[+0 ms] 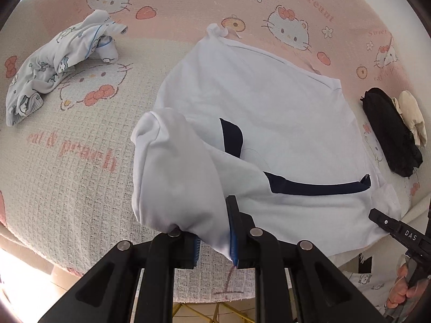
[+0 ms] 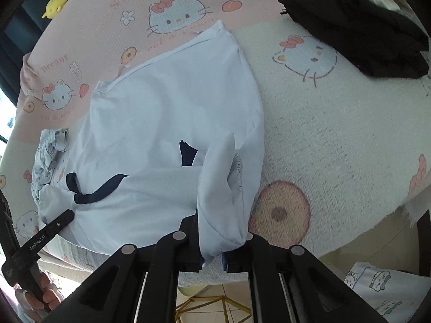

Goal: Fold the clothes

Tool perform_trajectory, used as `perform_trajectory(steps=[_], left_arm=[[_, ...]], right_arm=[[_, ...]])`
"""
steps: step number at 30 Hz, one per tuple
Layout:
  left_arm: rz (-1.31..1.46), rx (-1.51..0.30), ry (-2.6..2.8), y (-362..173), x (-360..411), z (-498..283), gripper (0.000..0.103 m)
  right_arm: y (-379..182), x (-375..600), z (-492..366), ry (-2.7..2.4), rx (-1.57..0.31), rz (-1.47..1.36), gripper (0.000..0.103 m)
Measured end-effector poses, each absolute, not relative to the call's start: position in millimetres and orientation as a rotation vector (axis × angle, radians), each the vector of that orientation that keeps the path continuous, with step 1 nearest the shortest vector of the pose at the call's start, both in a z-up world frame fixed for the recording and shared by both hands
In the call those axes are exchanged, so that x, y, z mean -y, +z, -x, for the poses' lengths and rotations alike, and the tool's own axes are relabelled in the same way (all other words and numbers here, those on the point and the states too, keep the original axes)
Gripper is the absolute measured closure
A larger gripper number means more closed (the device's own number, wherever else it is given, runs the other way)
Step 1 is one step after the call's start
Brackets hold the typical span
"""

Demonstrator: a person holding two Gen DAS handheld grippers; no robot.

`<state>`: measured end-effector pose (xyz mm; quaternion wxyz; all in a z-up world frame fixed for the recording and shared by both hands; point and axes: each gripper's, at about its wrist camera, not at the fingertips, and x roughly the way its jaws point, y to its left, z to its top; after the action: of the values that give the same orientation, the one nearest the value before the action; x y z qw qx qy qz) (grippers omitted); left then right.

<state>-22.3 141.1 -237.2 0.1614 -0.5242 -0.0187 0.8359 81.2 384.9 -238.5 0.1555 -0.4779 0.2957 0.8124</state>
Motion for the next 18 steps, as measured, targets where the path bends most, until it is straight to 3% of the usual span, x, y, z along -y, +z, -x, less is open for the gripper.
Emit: perform_trajectory(steps=[6,11,14,16,18], left_arm=[[1.503,0.327,2.337,-253.1,-120.2,30.2,0.076],[1.469,0.266,2.328,-250.8,-125.1,26.6,0.070],[1.485,0.262,2.241,-248.3,-129.2,29.3,0.048],[1.520,0.303,2.196,-246.8,-126.8,30.1,0.046],[1.567,0.362,2.145,-247.7,-120.8,30.4,0.046]], right_arm=[[-248.2,-390.0,-82.8,2.326,-0.894,1.353,0.096],[-246.3,-387.5,-81.7,2.339,-0.865,1.380,0.090],[-240.7,-381.6,-78.8,2.342,-0.752,1.463,0.069],[-235.8,-378.3,-82.5,2.319,-0.662,1.480,0.042],[-229.2,-376.4,-91.4,2.323,-0.600,1.456,0.042]])
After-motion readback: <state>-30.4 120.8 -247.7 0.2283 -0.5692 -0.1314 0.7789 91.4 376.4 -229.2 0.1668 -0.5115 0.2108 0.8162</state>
